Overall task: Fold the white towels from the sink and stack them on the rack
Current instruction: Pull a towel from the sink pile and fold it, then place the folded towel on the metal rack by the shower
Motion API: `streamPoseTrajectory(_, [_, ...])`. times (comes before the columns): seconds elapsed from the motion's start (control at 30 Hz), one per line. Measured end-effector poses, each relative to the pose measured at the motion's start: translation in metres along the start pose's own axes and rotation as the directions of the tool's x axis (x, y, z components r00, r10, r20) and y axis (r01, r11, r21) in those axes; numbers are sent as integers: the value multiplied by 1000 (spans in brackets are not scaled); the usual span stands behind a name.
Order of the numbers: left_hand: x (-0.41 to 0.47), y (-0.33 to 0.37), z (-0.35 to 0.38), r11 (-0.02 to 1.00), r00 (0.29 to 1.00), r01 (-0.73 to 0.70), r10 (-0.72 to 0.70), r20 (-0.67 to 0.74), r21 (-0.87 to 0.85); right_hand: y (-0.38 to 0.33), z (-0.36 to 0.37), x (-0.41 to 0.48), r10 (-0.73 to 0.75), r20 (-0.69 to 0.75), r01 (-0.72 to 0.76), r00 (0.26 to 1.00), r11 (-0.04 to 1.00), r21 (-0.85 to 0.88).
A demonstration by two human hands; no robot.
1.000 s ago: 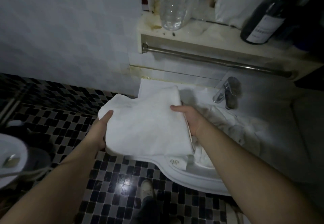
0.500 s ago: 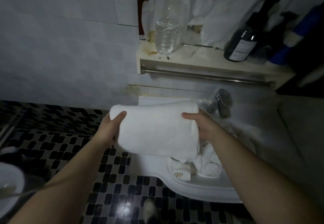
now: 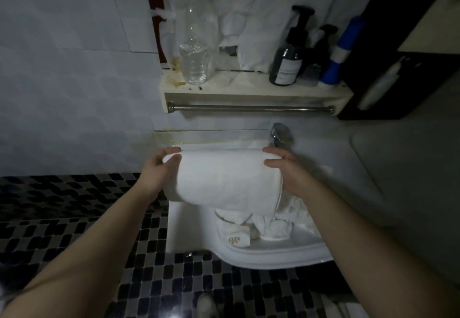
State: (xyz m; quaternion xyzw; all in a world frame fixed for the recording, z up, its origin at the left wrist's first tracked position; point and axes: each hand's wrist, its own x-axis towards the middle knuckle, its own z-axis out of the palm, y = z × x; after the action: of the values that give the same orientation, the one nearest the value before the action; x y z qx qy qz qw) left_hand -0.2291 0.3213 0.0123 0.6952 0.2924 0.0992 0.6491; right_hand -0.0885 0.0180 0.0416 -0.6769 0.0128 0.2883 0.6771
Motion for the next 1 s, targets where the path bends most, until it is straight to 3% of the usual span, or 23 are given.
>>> streamPoseTrajectory(0.13, [-21, 12, 33, 999, 996, -50, 50, 73, -1, 2, -35, -39, -53, -140, 63, 989, 996, 64])
streamPoseTrajectory(0.6, [-89, 60, 135, 969, 921, -239, 208, 330, 56, 12, -141, -161, -124, -414, 181, 902, 978, 101])
streamPoseTrajectory(0.87, [-93, 83, 186, 861, 778, -463, 283, 561, 208, 19, -170, -230, -203, -436, 117, 877, 969, -216])
streamPoseTrajectory(0.9, [-92, 86, 198, 846, 742, -491, 281, 609, 209, 24, -172, -243, -215, -498, 110, 840, 967, -232])
streamPoseTrajectory(0.97, [-89, 86, 205, 853, 733, -489, 288, 616, 183, 27, -165, -255, -215, -558, 85, 802, 964, -251])
streamPoseTrajectory(1.0, [-88, 88, 213, 848, 688, -507, 289, 666, 156, 32, -162, -265, -212, -634, 76, 744, 969, -234])
